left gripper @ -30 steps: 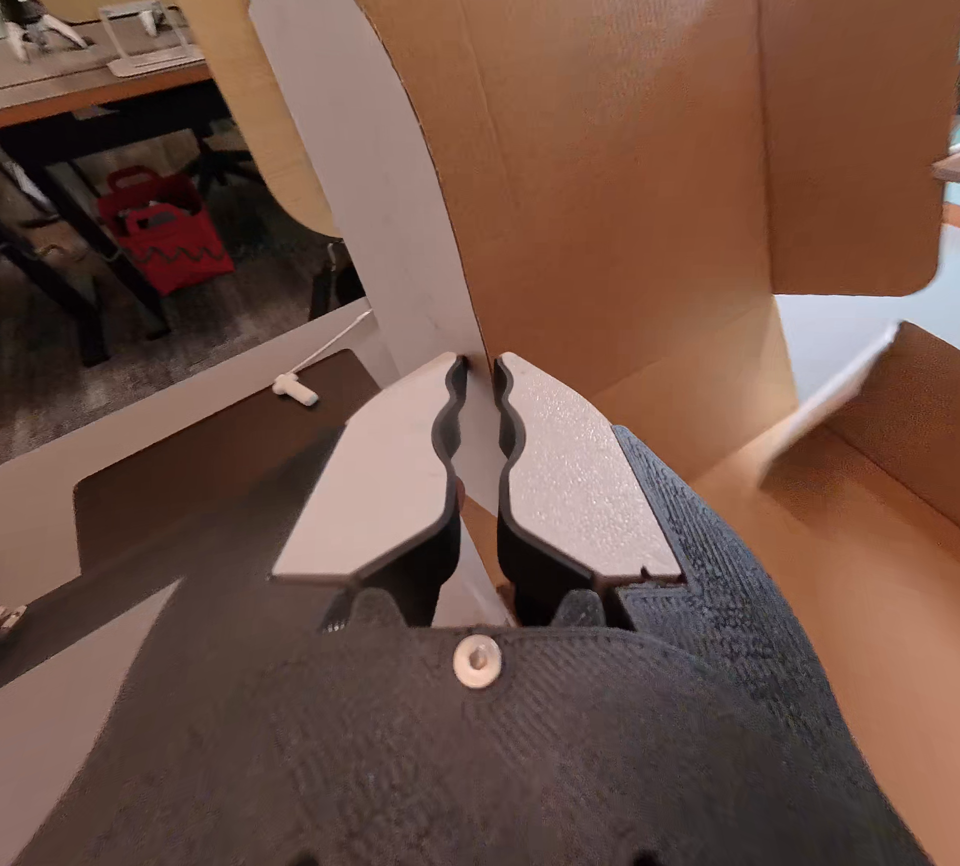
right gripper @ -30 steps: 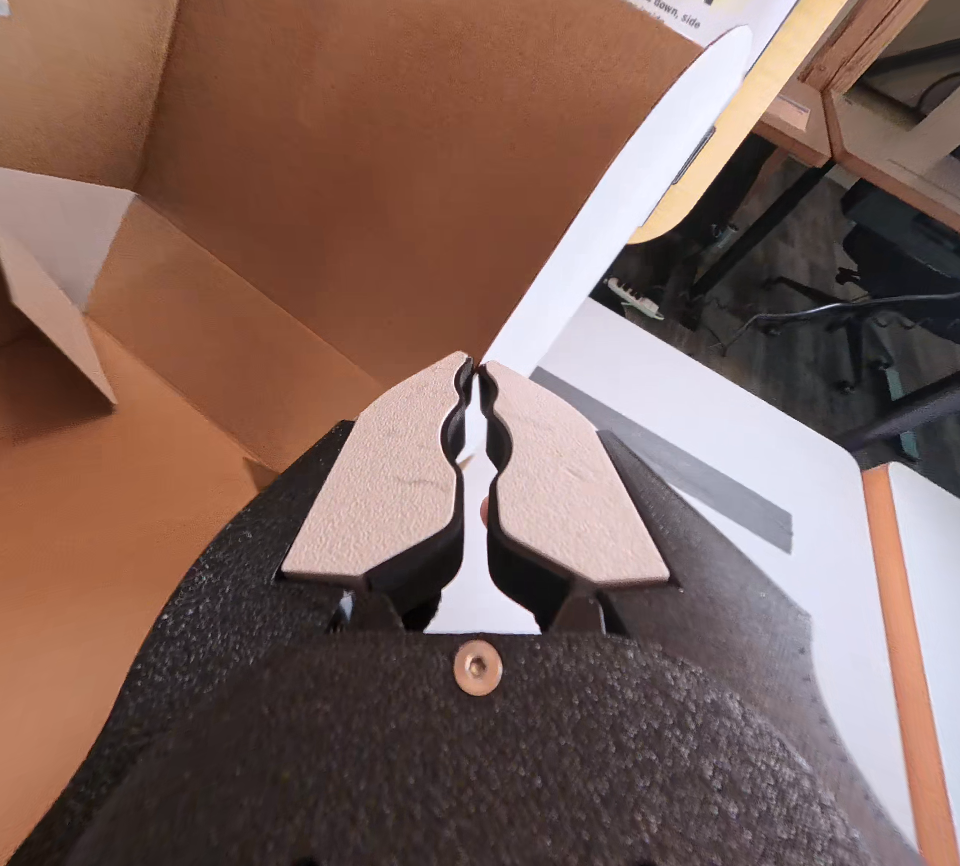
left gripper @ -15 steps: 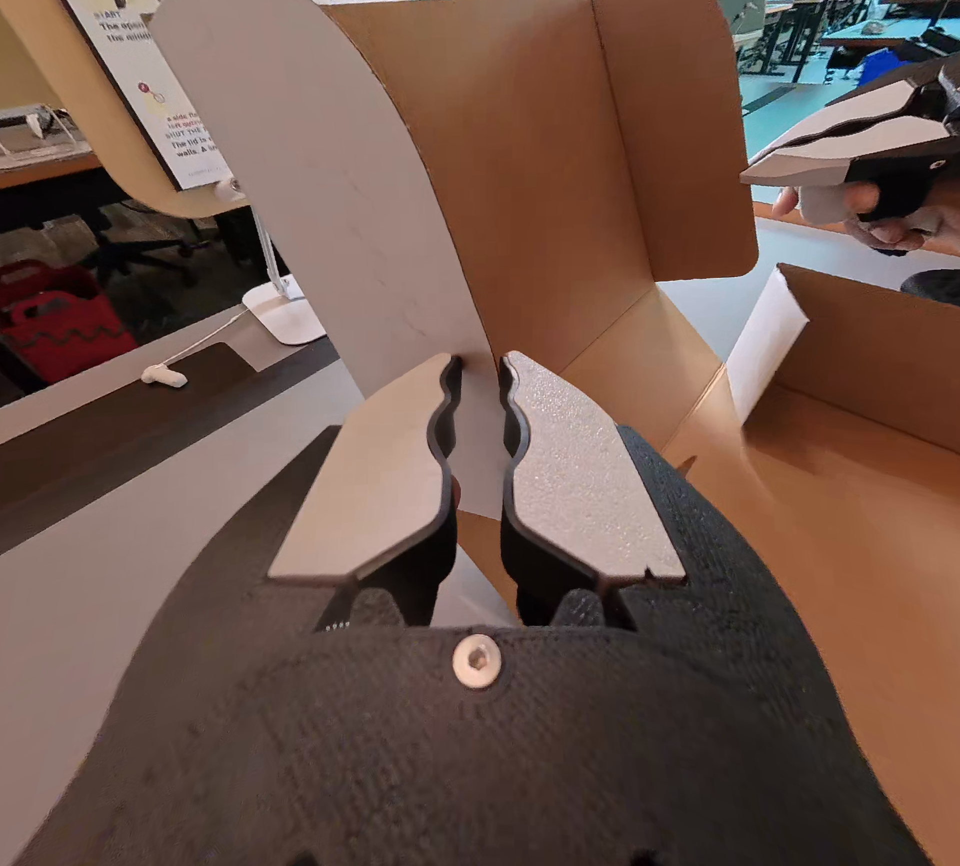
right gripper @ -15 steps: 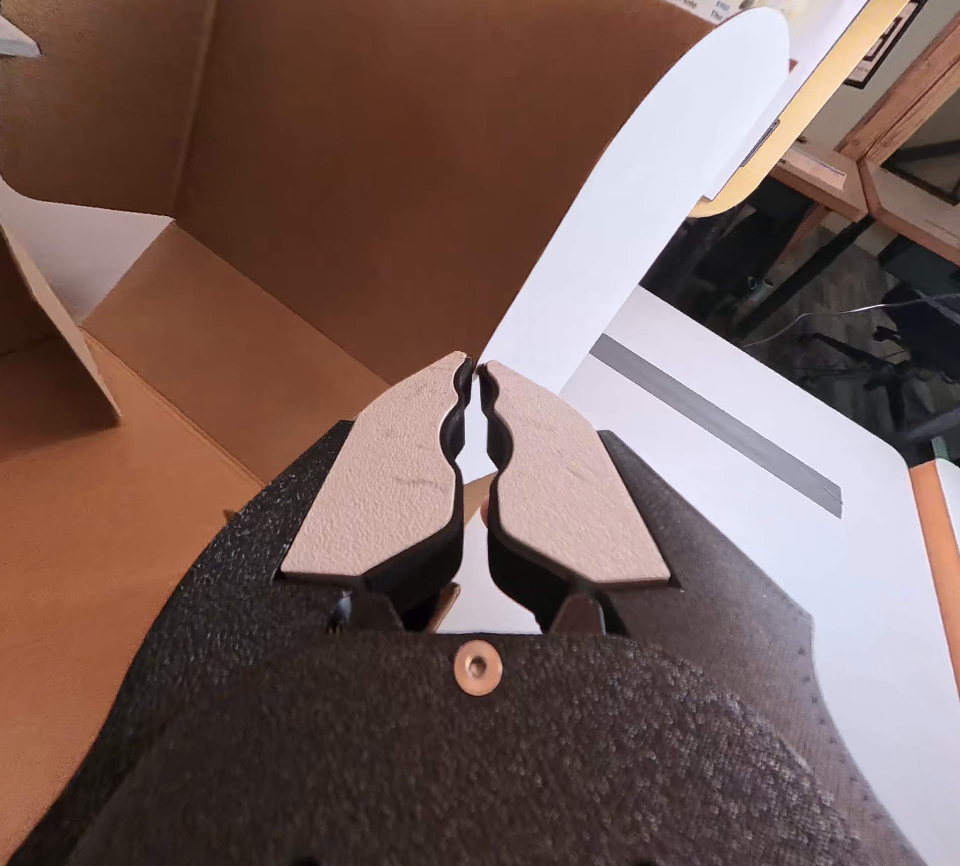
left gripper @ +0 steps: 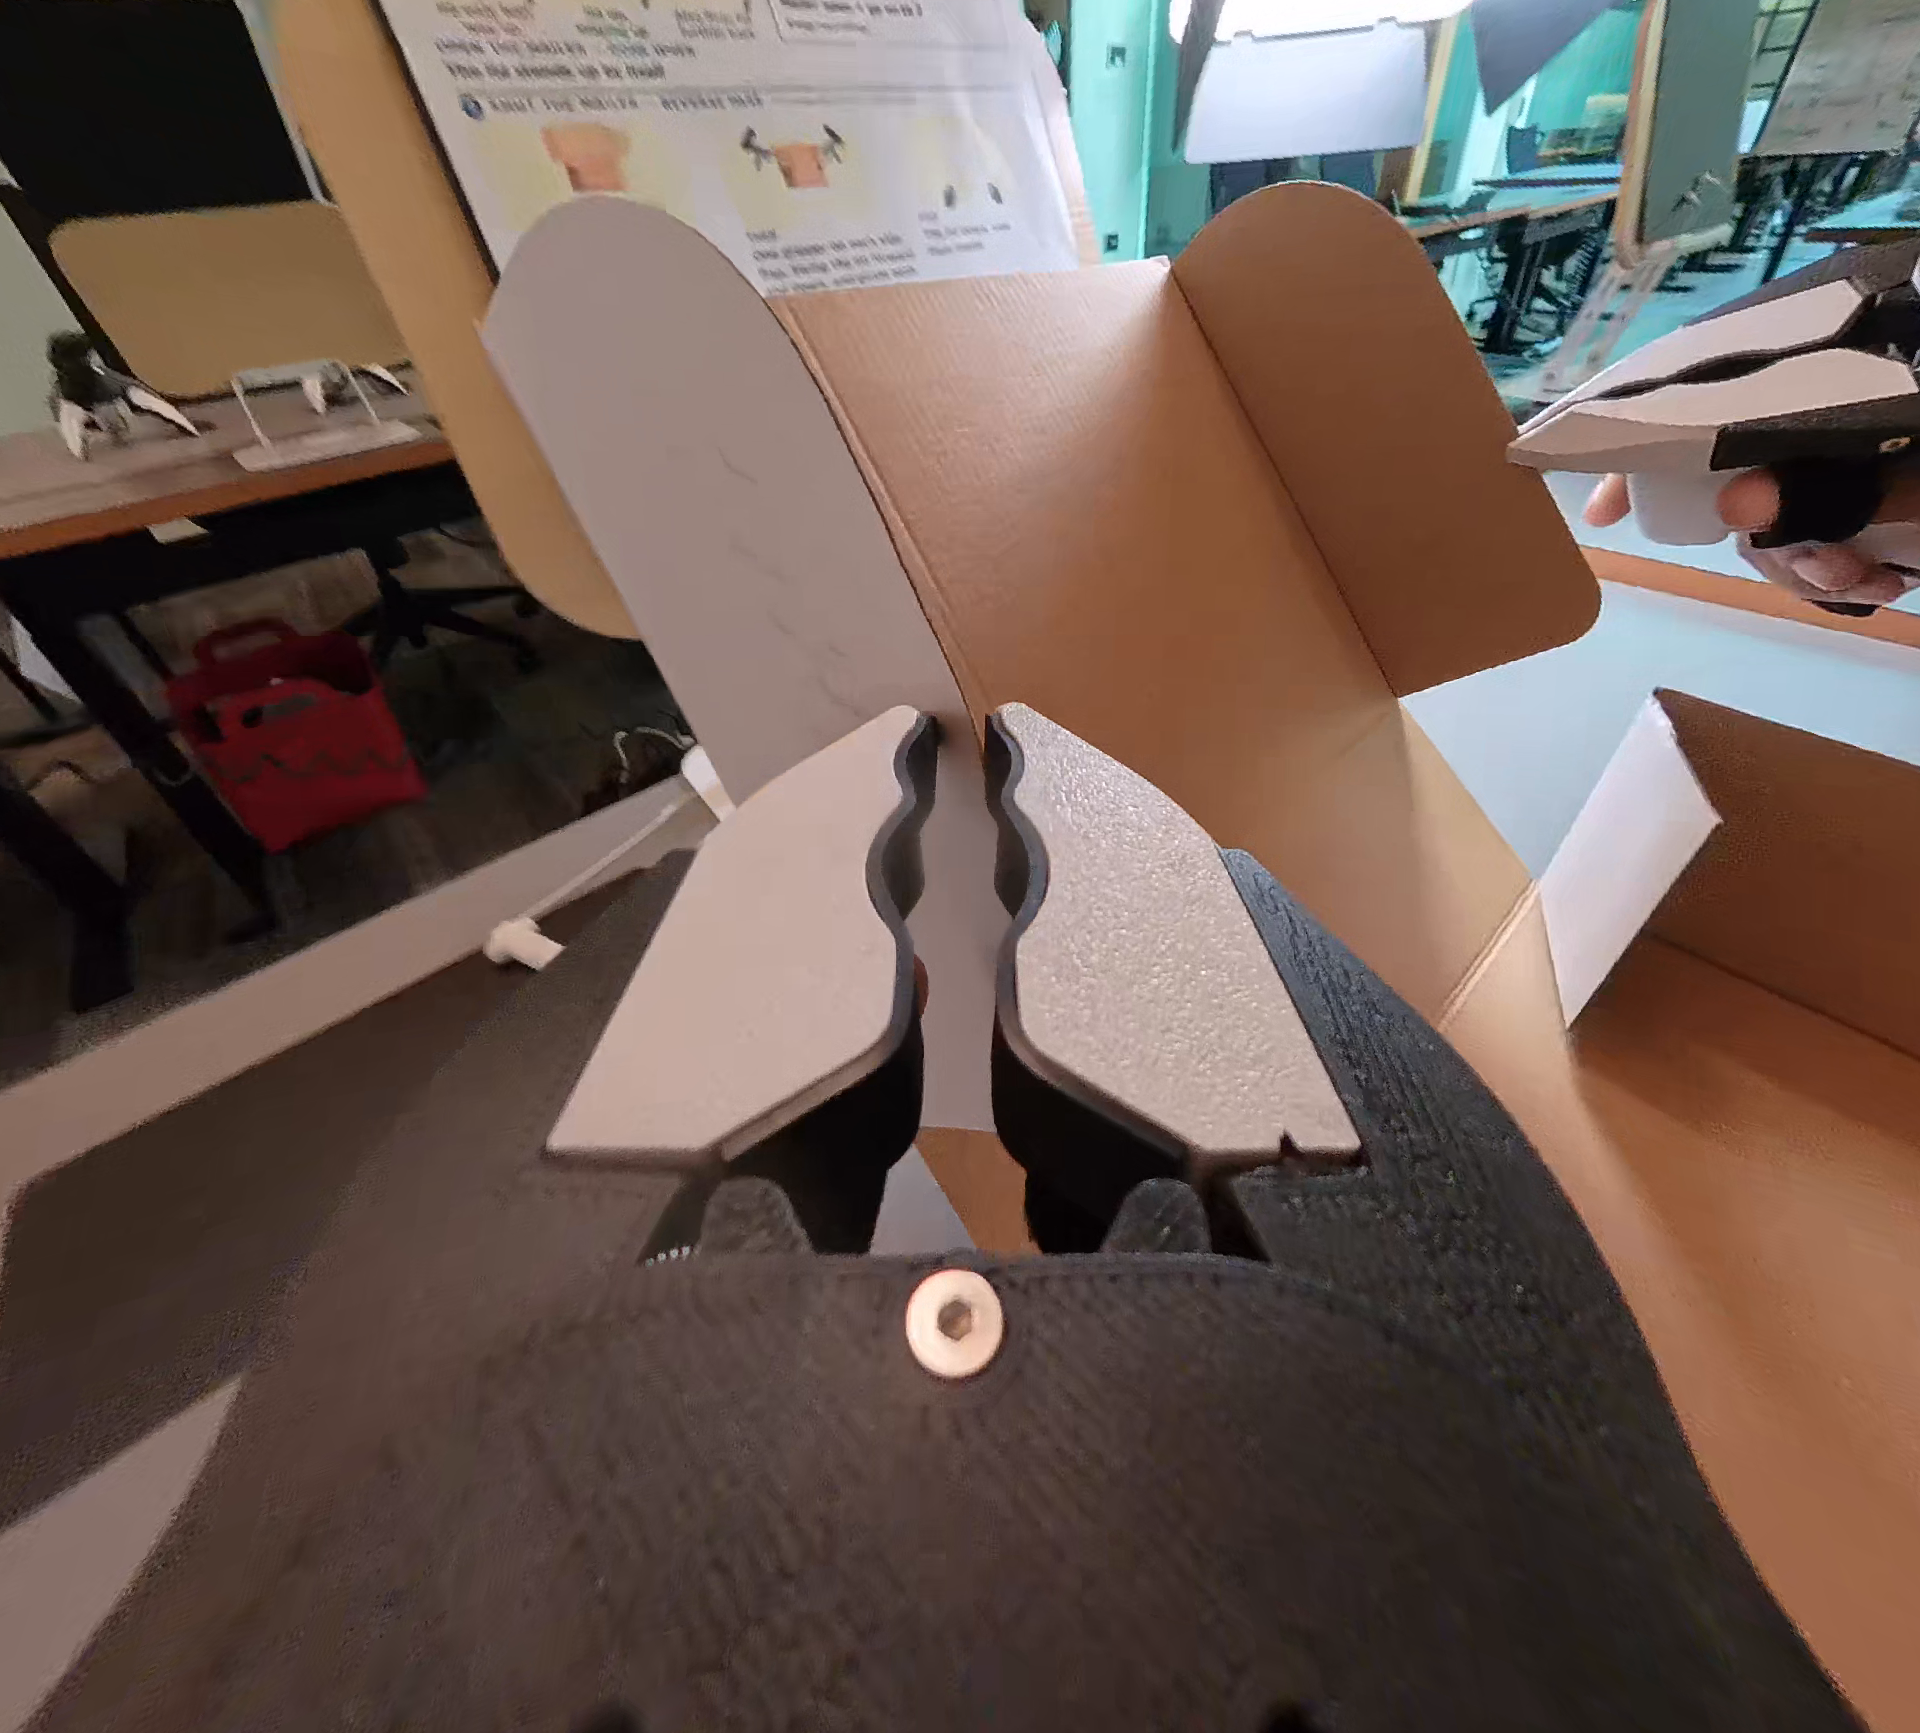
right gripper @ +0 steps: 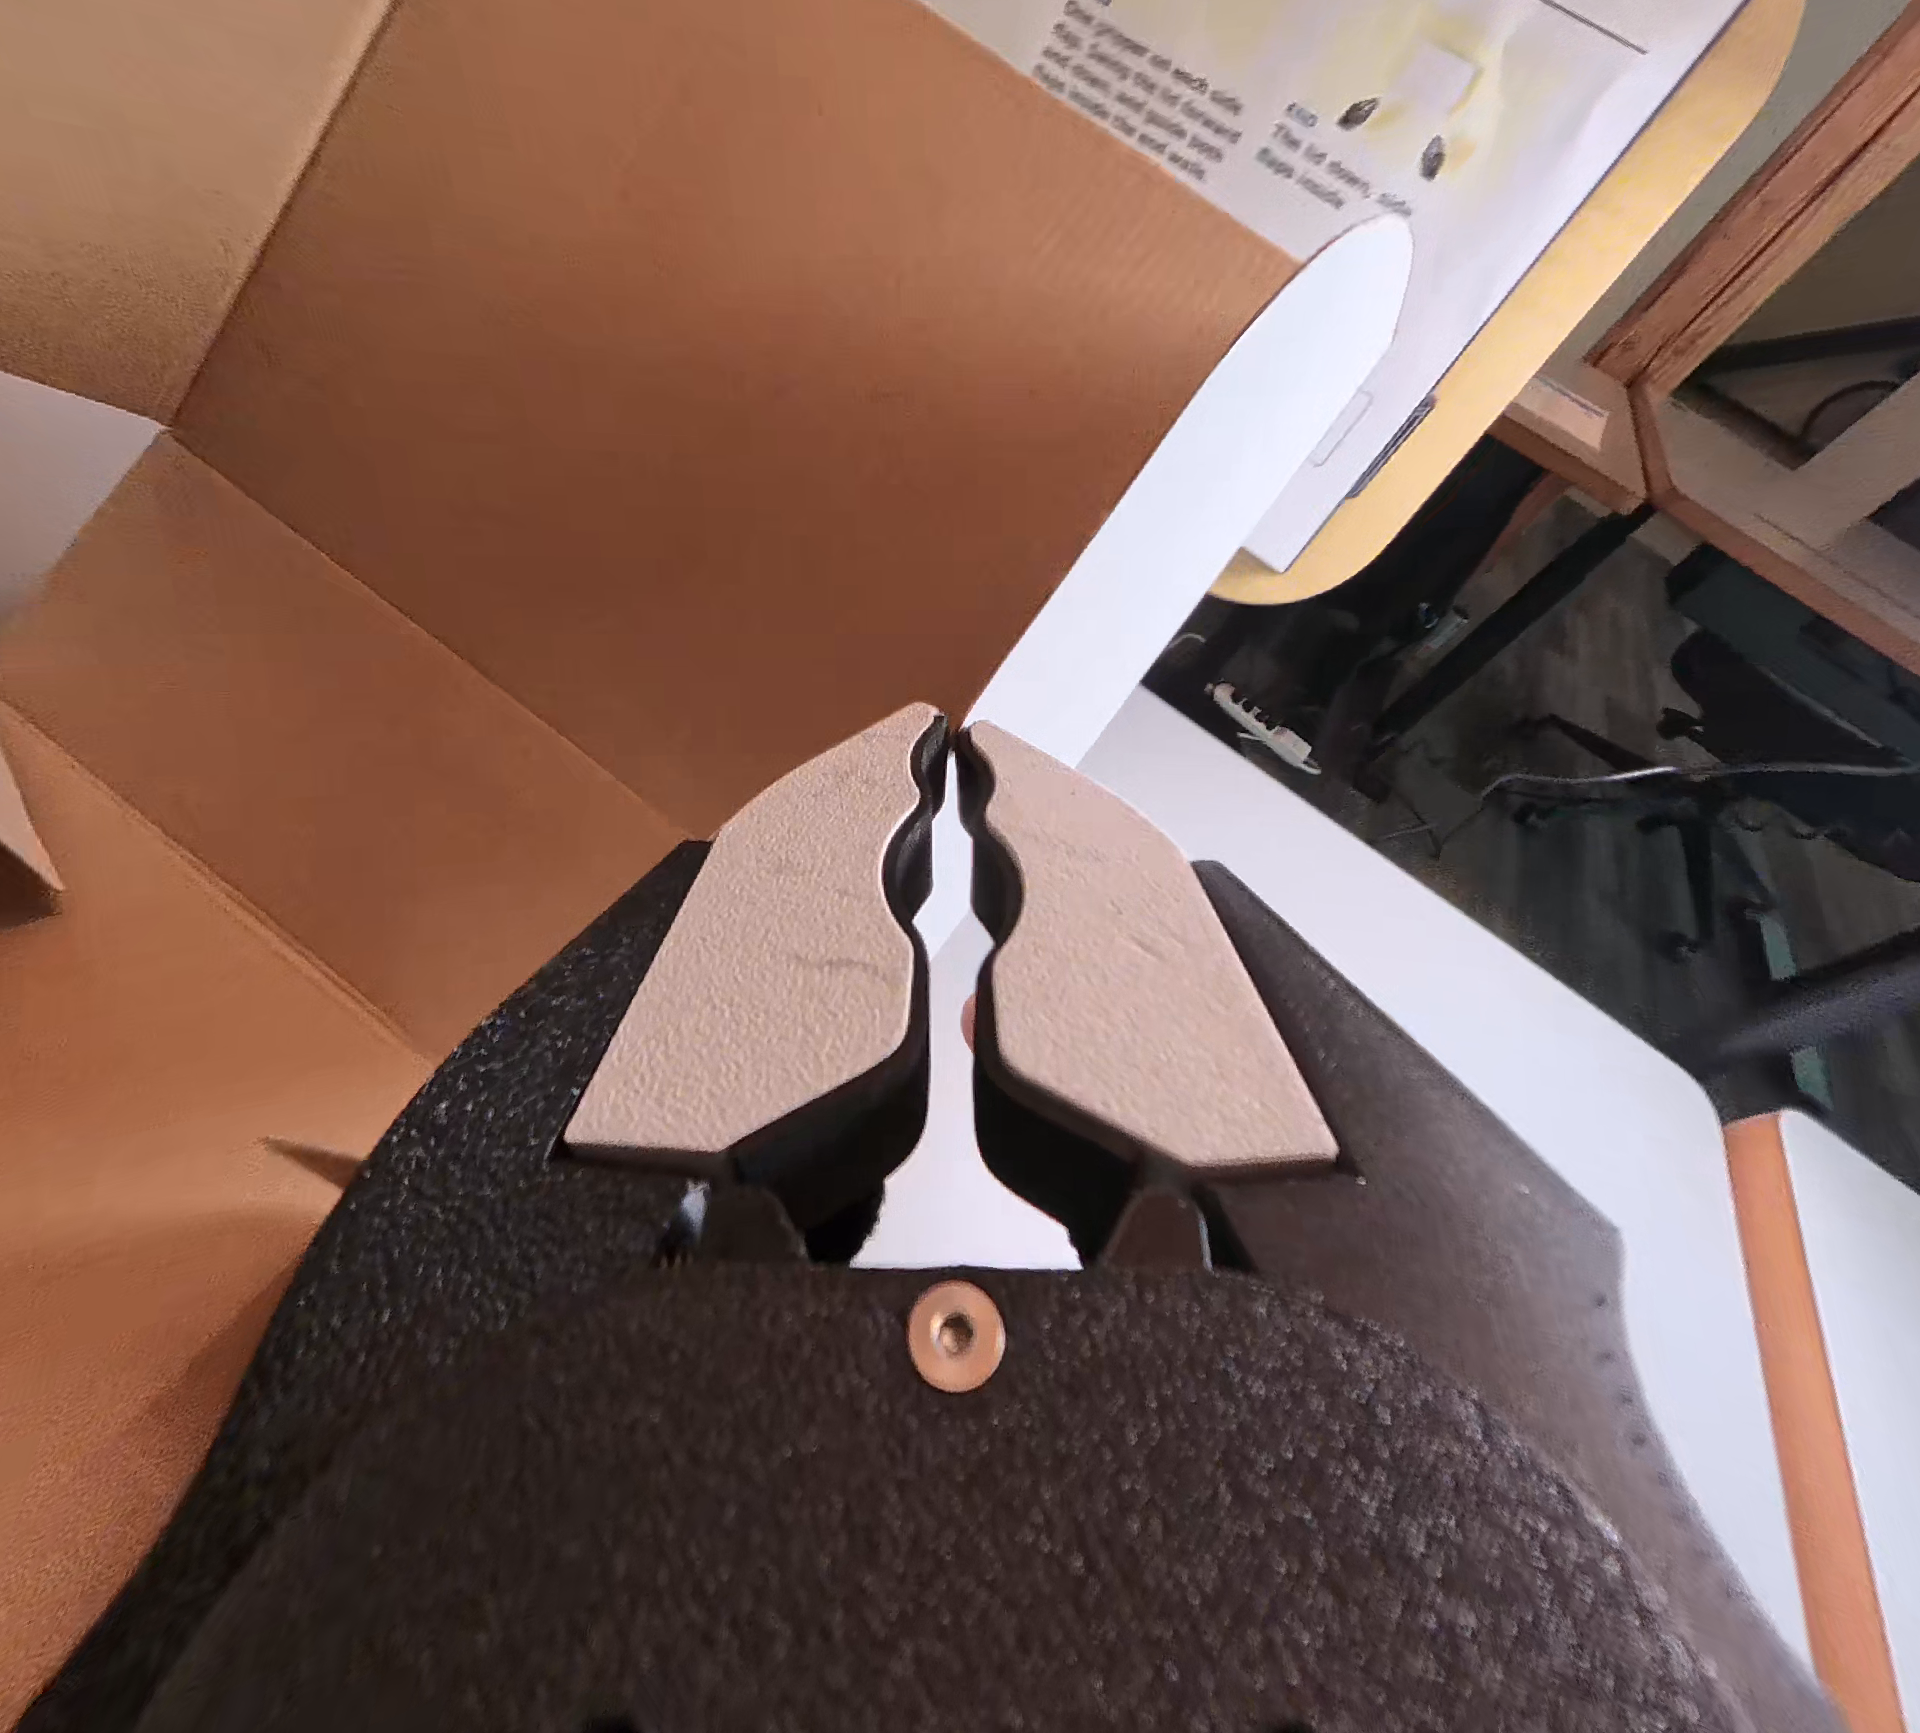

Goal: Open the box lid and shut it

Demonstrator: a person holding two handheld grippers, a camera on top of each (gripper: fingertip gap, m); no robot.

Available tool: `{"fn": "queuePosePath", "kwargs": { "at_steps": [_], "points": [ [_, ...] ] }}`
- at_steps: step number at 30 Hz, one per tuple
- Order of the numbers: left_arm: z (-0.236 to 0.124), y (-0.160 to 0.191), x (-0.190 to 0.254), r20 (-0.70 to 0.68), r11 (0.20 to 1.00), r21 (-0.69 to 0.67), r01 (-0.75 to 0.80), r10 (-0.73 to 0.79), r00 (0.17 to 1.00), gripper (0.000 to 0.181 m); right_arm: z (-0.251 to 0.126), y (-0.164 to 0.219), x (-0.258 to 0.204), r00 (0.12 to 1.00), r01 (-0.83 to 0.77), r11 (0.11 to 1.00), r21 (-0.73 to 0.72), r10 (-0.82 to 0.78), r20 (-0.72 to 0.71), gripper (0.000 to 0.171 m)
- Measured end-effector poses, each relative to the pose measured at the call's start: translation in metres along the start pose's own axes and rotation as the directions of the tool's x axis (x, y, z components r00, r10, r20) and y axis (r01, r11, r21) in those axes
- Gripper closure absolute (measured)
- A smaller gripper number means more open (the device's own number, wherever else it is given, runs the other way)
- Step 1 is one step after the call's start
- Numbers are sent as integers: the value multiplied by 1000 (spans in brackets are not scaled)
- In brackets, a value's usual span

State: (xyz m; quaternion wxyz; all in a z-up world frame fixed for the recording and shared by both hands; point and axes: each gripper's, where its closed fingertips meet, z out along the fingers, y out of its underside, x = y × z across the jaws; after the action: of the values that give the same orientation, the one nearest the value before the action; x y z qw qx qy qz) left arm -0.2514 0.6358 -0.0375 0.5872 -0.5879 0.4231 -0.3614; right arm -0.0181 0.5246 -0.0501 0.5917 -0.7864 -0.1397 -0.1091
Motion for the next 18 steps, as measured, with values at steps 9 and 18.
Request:
{"fn": "queuePosePath", "kwargs": {
  "at_steps": [9,18],
  "points": [
    [-28,24,-15,46,998,-52,42,-40,998,153,-13,24,12,989,-149,988,37,149,-8,143],
    [-100,34,41,94,996,-47,78,-73,993,141,-91,46,-33,974,-222,974,41,224,-44,116]
  ]
}}
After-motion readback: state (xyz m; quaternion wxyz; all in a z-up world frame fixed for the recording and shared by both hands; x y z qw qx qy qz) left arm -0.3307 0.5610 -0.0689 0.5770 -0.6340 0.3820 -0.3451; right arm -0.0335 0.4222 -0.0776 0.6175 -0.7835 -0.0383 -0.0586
